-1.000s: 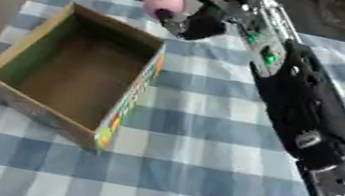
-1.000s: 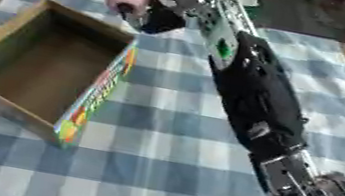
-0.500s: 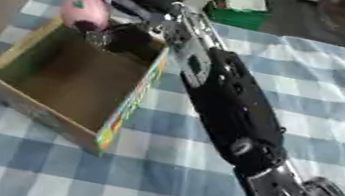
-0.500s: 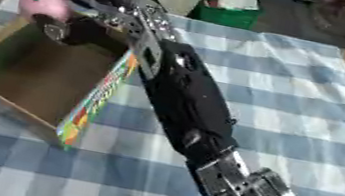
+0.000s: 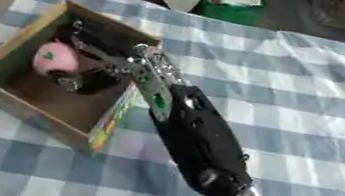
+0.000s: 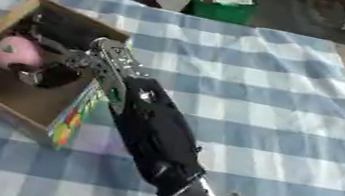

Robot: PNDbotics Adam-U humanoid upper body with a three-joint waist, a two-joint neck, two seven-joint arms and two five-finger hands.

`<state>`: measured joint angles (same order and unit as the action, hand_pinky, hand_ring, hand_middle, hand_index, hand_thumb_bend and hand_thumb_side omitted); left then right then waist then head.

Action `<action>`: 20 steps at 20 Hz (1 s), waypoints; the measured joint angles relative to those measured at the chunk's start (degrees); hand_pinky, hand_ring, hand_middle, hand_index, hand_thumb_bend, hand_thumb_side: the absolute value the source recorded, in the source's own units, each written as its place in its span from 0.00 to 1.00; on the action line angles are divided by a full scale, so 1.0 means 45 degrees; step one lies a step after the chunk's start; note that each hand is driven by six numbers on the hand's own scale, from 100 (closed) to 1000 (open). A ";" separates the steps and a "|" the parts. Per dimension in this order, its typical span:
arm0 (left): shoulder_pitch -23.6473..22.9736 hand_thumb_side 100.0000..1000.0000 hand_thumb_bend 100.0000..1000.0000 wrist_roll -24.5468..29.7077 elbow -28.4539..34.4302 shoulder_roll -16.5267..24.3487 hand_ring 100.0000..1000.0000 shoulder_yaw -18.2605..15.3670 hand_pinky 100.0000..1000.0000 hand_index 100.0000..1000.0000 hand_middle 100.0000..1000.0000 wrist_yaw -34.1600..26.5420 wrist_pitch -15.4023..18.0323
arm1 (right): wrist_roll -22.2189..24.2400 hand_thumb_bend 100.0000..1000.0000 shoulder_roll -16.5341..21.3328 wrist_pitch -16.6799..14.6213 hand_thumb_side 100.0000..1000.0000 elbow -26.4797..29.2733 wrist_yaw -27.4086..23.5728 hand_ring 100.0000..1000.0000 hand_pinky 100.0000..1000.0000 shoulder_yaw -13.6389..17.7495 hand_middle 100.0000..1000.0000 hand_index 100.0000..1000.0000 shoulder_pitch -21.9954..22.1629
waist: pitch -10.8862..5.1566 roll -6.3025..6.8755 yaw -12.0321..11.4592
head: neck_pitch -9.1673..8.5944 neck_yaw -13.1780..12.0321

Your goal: Pick up objects on the table and place them in the box.

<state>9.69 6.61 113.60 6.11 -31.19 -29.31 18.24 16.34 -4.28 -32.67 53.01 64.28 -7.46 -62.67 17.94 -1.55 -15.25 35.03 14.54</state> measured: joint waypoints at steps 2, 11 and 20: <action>0.0027 0.55 0.07 0.0013 0.0000 0.0000 0.34 0.0002 0.43 0.72 0.60 -0.0031 0.0000 | 0.0081 0.00 -0.0086 -0.0034 0.44 -0.0073 0.0261 0.67 0.76 -0.0029 0.65 0.80 0.0051 | 0.0024 0.0000 -0.0026 | -0.0046 0.0062; 0.0031 0.54 0.07 0.0086 0.0000 -0.0001 0.33 0.0002 0.43 0.72 0.60 -0.0043 -0.0105 | 0.0086 0.15 -0.0128 0.0090 0.45 -0.0235 0.1197 0.80 0.82 -0.0010 0.79 0.96 0.0032 | 0.0025 -0.0007 -0.0077 | -0.0092 0.0114; -0.0028 0.54 0.07 0.0135 0.0000 -0.0008 0.33 0.0002 0.43 0.72 0.60 -0.0032 -0.0203 | -0.0136 0.57 -0.0089 0.0483 0.59 -0.0128 0.1763 0.84 0.85 0.0135 0.84 1.00 -0.0374 | 0.0002 0.0011 -0.0006 | -0.0084 0.0149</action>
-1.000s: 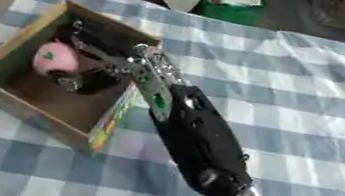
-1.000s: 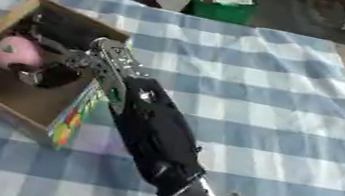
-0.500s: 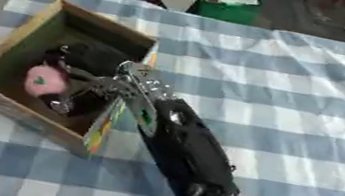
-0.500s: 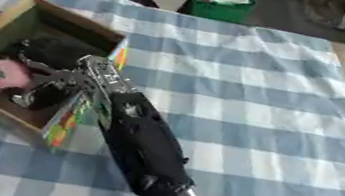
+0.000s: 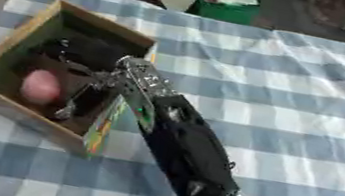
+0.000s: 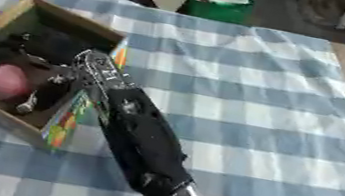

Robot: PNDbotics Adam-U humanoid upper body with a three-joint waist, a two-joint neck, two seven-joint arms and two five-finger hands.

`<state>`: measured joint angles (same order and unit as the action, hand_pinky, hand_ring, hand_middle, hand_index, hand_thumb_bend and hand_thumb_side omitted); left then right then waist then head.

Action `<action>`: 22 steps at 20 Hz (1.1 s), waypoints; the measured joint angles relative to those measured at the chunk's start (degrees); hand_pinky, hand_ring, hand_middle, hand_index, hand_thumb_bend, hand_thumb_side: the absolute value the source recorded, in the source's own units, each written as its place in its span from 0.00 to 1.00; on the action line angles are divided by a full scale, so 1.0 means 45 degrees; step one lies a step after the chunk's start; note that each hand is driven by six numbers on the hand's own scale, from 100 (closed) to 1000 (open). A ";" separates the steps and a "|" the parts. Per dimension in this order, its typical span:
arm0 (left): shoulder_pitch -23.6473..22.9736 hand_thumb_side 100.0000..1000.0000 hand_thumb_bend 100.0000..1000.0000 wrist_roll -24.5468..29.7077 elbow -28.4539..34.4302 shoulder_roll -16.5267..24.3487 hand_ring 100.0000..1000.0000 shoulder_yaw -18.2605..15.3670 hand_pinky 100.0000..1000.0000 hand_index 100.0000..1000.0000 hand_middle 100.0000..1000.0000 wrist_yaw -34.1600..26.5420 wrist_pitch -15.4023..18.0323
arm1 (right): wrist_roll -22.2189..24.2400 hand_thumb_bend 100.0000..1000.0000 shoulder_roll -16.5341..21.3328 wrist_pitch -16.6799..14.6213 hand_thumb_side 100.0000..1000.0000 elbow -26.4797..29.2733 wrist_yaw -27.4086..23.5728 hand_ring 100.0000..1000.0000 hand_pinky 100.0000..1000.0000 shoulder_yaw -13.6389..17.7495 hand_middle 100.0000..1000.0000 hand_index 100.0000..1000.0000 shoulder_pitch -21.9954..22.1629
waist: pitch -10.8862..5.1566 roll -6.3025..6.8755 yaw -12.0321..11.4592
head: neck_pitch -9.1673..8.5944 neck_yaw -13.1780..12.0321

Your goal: Pick up objects on the table and place them in the box.

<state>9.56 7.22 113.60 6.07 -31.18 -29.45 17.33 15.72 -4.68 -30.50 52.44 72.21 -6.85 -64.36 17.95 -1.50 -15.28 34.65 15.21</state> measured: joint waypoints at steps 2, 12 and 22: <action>-0.0015 0.54 0.07 0.0000 0.0000 -0.0002 0.33 0.0000 0.43 0.72 0.60 0.0006 -0.0002 | -0.0010 0.66 0.0125 0.0037 0.54 0.0222 -0.0289 0.83 0.86 0.0082 0.84 1.00 -0.0112 | -0.0019 0.0020 0.0044 | 0.0017 0.0000; -0.0245 0.54 0.08 -0.0110 0.0000 -0.0016 0.33 -0.0057 0.43 0.72 0.61 0.0119 -0.0062 | 0.0763 0.36 0.1546 0.1115 0.94 0.2662 -0.4429 0.78 0.88 0.0471 0.80 0.99 -0.0499 | -0.0241 0.0234 0.0667 | 0.0242 -0.0452; -0.0539 0.54 0.08 -0.0297 0.0000 -0.0127 0.33 -0.0205 0.43 0.72 0.61 0.0347 -0.0076 | -0.0737 0.07 0.4253 0.2626 1.00 0.5486 -0.6320 0.75 0.87 0.1783 0.76 0.97 0.0807 | -0.0372 0.0594 0.1306 | 0.0350 -0.1270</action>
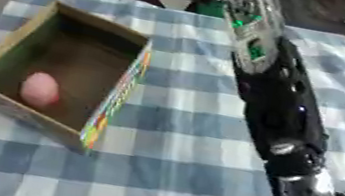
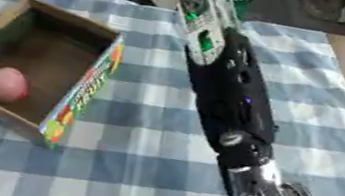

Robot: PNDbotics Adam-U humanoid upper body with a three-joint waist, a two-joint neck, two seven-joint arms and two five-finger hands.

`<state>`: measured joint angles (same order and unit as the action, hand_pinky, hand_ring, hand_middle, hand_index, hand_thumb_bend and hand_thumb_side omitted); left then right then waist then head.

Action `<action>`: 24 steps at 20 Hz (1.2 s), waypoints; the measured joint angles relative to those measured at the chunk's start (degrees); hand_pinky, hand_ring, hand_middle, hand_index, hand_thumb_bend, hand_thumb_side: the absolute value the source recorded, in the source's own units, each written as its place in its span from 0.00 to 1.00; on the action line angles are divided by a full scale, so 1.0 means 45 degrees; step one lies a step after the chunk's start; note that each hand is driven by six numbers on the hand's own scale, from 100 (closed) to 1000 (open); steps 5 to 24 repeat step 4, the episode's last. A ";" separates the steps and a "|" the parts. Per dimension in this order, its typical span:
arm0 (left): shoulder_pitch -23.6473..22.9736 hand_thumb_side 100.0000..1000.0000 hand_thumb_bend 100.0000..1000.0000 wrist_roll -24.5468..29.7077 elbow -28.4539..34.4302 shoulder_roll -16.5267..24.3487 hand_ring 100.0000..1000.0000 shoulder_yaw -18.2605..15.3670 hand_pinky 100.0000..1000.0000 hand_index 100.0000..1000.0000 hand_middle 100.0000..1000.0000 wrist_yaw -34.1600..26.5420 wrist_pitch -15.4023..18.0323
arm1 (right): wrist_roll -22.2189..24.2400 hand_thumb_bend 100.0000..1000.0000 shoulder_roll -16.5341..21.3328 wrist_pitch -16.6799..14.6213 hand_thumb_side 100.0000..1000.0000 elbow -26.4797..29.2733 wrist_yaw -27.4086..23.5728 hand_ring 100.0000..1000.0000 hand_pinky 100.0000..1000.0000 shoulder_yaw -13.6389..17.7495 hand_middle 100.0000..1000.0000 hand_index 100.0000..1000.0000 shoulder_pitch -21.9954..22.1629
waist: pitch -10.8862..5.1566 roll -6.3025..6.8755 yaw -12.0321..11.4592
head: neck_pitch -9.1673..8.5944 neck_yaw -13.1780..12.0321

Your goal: Pick up objects on the table and place them in the box.

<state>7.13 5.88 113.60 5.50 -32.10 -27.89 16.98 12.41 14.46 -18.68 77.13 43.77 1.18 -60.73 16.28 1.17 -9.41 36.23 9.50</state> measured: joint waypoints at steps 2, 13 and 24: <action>-0.0028 0.54 0.08 -0.0017 0.0000 -0.0005 0.33 -0.0043 0.43 0.72 0.61 0.0054 -0.0005 | -0.0371 0.00 0.0570 0.0369 1.00 0.0606 -0.0359 0.75 0.88 0.0092 0.75 0.98 0.0547 | 0.0000 0.0038 0.0090 | -0.0002 -0.0152; -0.0033 0.54 0.09 -0.0037 0.0000 -0.0010 0.33 -0.0057 0.43 0.72 0.61 0.0097 -0.0004 | -0.0746 0.00 0.1052 0.0743 1.00 0.1220 -0.0748 0.74 0.88 0.0196 0.75 0.97 0.1136 | 0.0009 0.0100 0.0208 | -0.0011 -0.0308; -0.0033 0.54 0.09 -0.0037 0.0000 -0.0010 0.33 -0.0057 0.43 0.72 0.61 0.0097 -0.0004 | -0.0746 0.00 0.1052 0.0743 1.00 0.1220 -0.0748 0.74 0.88 0.0196 0.75 0.97 0.1136 | 0.0009 0.0100 0.0208 | -0.0011 -0.0308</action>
